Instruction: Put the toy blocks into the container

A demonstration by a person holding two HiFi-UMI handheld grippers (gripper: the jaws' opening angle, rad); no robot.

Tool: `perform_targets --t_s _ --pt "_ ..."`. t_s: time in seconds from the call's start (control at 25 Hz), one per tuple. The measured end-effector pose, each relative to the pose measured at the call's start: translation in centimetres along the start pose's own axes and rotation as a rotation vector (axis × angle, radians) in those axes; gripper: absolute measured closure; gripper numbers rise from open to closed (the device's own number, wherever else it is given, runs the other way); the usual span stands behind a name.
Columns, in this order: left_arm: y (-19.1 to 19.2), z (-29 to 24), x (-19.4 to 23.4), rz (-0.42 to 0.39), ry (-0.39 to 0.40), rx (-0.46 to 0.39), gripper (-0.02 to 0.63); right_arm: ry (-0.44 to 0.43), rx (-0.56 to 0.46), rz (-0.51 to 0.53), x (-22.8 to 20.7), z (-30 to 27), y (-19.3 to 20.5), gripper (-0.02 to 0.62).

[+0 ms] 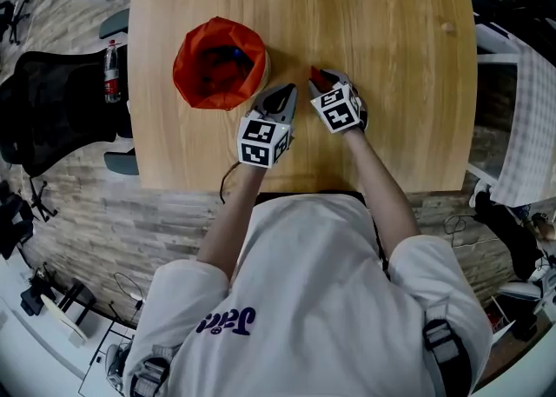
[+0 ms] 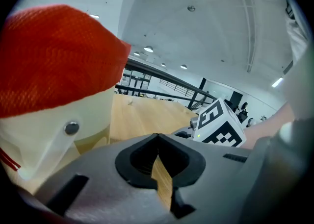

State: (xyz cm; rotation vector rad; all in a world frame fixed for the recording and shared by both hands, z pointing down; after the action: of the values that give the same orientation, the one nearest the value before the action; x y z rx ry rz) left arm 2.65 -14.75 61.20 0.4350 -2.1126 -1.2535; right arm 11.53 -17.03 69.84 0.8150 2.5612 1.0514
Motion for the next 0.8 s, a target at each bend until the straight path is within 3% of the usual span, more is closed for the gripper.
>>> perform_targets --t_s 0.36,0.8 --pt "-1.1 0.4 -1.3 -0.026 0.03 -0.022 0.592 0.022 -0.029 -0.007 0.1 1.7 -0.8 0.465" --pt "-3.9 2.6 -3.0 -0.044 0.059 -0.109 0.592 0.084 -0.139 -0.012 1.2 6.8 -3.9 0.465"
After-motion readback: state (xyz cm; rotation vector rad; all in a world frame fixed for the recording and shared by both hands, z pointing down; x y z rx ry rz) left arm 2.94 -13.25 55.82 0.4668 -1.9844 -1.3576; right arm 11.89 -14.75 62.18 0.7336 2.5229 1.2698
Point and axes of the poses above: the fingertips, and each gripper's own axes: z backward along the fingers, x to its left, y out of its underside, the point moved 3 cm from there along z, backward along the fingers, and after that the axes turned 10 degrees about -x, right-handed, at the moved point
